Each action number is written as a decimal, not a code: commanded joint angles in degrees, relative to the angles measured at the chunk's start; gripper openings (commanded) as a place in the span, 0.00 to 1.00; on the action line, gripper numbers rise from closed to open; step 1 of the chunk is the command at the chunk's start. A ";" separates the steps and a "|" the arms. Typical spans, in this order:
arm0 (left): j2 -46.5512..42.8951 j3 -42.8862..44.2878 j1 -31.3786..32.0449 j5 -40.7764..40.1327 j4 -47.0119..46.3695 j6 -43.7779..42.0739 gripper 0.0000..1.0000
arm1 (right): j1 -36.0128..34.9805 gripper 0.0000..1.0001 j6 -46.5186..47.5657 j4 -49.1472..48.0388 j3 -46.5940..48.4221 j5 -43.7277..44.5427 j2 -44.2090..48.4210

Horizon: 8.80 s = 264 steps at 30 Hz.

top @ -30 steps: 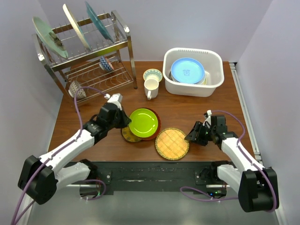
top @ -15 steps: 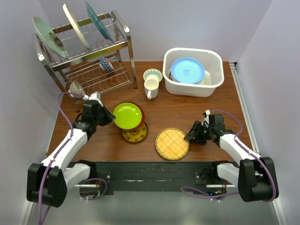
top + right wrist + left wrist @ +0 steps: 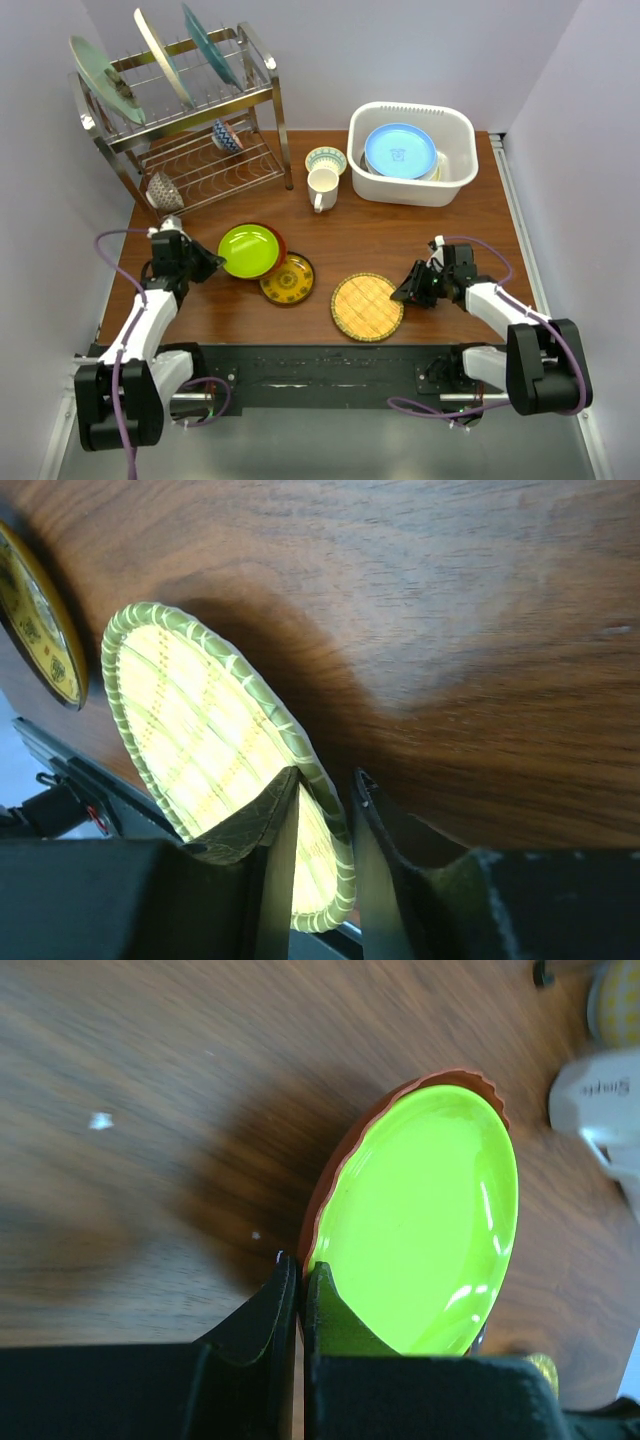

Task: Place the plates into the plastic bin on the countertop
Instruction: Pick up the plate at the center of the board, then place the plate at the center of the board, then place the plate in the plastic bin, then pick up the plate at the center of the board.

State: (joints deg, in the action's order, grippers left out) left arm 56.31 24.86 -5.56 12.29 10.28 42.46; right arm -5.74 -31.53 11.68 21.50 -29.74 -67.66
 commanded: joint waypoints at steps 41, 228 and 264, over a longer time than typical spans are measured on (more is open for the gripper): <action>-2.97 -9.48 -15.62 7.12 -8.26 1.40 0.00 | -0.33 0.00 -7.05 -0.78 13.04 -3.74 12.20; -10.79 -4.03 -10.96 17.87 -4.23 -4.67 0.96 | -8.58 0.68 -12.50 -10.54 35.73 11.37 -8.46; -9.56 -5.70 -6.57 8.80 -3.60 -3.52 0.89 | -30.56 0.59 -11.01 -13.35 31.50 11.72 -26.11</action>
State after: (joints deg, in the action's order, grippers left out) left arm 47.03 19.22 -13.69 20.03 9.72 39.40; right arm -35.00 -44.62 -1.34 52.14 -17.37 -91.09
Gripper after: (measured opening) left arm 0.882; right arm 0.602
